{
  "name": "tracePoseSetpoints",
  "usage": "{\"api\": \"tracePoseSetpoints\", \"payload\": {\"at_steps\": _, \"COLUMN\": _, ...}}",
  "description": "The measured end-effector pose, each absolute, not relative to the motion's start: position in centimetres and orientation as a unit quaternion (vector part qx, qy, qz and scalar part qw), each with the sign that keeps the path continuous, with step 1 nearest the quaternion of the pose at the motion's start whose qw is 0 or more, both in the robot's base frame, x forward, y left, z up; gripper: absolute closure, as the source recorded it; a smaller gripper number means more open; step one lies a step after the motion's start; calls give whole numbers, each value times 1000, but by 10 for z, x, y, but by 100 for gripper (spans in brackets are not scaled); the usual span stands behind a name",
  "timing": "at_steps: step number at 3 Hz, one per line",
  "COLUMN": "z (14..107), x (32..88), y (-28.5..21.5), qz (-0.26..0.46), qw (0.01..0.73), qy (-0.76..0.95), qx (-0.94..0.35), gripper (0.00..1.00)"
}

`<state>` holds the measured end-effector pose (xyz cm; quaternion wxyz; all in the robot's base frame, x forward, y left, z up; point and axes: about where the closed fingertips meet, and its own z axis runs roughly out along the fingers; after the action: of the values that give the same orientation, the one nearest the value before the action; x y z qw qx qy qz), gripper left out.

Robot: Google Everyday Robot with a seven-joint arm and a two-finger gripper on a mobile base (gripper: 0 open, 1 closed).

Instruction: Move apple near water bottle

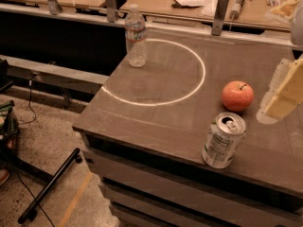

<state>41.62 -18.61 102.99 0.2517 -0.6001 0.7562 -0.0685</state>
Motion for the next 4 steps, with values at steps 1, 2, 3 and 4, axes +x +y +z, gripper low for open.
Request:
{"api": "tracePoseSetpoints", "payload": {"at_steps": 1, "z": 1030, "x": 416, "y": -186, "qz": -69, "qw": 252, "qy": 756, "qx": -600, "gripper": 0}}
{"api": "tracePoseSetpoints", "payload": {"at_steps": 2, "z": 1028, "x": 433, "y": -191, "qz": -62, "qw": 252, "qy": 763, "qx": -593, "gripper": 0}}
{"api": "tracePoseSetpoints", "payload": {"at_steps": 3, "z": 1004, "x": 478, "y": -220, "qz": -45, "qw": 239, "qy": 799, "qx": -550, "gripper": 0}}
{"api": "tracePoseSetpoints", "payload": {"at_steps": 4, "z": 986, "x": 503, "y": -235, "qz": -29, "qw": 230, "qy": 817, "qx": -528, "gripper": 0}}
